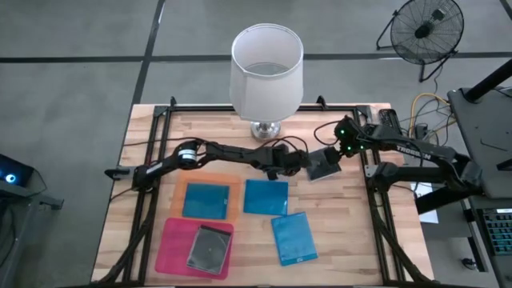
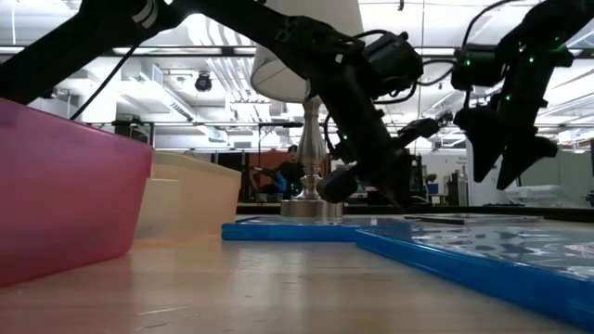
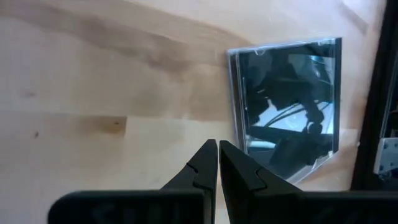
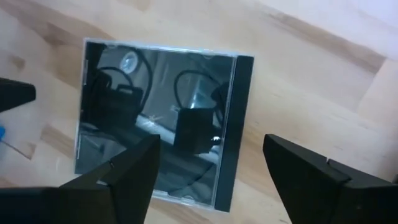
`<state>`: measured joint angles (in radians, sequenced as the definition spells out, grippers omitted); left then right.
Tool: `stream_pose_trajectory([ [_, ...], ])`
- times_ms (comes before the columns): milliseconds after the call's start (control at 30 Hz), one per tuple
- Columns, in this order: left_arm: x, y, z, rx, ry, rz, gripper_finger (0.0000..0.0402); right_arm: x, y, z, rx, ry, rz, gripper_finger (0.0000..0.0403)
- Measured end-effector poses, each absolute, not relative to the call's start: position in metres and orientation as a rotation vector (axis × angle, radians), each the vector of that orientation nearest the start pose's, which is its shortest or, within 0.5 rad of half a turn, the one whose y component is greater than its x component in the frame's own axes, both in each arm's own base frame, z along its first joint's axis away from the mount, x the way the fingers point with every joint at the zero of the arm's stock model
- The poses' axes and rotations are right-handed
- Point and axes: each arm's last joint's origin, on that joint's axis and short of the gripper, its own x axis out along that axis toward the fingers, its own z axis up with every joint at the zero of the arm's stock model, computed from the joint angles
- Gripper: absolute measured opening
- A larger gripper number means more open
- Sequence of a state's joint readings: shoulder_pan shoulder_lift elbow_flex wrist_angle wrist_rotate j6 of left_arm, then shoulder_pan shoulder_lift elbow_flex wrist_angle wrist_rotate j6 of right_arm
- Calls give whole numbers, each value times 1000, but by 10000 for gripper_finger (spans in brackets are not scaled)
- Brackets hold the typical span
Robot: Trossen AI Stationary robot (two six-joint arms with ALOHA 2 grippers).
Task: Pick & place jewel cases by type
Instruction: Put the black CD case into the pink bin
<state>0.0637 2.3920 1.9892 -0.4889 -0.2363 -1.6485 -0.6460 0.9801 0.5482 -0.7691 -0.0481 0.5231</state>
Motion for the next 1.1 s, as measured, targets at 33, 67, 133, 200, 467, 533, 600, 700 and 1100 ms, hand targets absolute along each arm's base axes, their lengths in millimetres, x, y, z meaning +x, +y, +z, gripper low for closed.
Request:
stream_pose_trajectory([
  [33, 521, 42, 168, -1443, 452, 923, 0, 124, -93, 183, 872, 998, -830, 284],
  [67, 521, 44, 168, -1442, 458, 920, 0, 123, -94, 183, 875, 995, -835, 285],
  [133, 520, 47, 166, -1443, 463, 924, 0, 122, -95, 184, 883, 985, -843, 285],
  [200, 519, 50, 165, -1445, 466, 929, 0, 122, -95, 184, 898, 980, -853, 282],
  [467, 515, 53, 155, -1450, 498, 940, 0, 124, -96, 180, 903, 984, -856, 272],
  [533, 515, 52, 152, -1458, 506, 933, 0, 124, -97, 179, 903, 973, -858, 273],
  [600, 514, 52, 151, -1465, 509, 932, 0, 124, -98, 178, 910, 967, -867, 276],
  [700, 514, 52, 151, -1457, 516, 924, 0, 121, -100, 175, 939, 958, -895, 283],
  [1100, 516, 50, 152, -1468, 535, 869, 0, 116, -102, 159, 1005, 915, -857, 325],
])
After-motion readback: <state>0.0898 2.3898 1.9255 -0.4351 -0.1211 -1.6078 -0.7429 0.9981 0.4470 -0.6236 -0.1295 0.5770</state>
